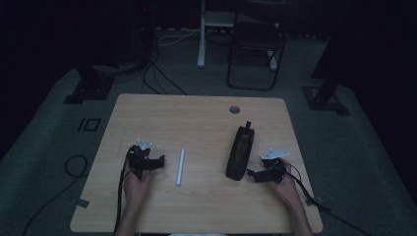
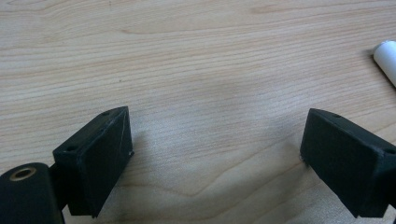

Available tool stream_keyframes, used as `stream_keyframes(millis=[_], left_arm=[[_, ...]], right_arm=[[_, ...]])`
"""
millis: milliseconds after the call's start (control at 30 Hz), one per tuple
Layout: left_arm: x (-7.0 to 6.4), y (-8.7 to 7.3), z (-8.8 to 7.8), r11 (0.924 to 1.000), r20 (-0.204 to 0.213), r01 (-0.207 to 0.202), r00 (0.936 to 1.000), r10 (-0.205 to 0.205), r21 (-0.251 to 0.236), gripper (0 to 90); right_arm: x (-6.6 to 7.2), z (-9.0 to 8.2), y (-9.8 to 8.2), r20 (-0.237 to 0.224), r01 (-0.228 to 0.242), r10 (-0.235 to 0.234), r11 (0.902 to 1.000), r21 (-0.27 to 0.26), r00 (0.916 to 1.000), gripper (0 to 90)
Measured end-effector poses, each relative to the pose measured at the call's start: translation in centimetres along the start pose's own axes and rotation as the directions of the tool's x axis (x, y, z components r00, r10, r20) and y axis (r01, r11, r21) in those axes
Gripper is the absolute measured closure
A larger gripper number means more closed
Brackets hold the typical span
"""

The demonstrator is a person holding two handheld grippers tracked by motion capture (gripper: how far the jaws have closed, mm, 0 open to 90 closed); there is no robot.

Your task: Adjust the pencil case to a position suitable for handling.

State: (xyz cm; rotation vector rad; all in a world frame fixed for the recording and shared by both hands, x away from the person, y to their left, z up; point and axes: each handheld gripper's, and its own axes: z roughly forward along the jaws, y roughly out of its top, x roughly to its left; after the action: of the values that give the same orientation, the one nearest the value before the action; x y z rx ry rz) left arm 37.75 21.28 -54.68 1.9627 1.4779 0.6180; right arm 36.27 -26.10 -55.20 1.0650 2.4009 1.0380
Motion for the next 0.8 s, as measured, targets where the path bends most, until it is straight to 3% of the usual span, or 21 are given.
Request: stream_keyframes(millis=[667, 800], left_arm=[[0.00, 0.01, 0.00, 1.0000, 0.000, 0.000, 1.0000, 0.000, 0.000, 9.7], [0.00, 0.01, 0.00, 1.0000, 0.000, 0.000, 1.0000, 0.000, 0.000, 9.7]], right_arm=[[0.01, -0.18, -0.16, -0.002, 0.000, 0.000, 1.0000, -0.002, 1.0000, 14.2], [-0.05, -0.45, -0.36, 0.005, -0.006, 0.006, 0.9999, -0.015, 1.0000, 21.4]])
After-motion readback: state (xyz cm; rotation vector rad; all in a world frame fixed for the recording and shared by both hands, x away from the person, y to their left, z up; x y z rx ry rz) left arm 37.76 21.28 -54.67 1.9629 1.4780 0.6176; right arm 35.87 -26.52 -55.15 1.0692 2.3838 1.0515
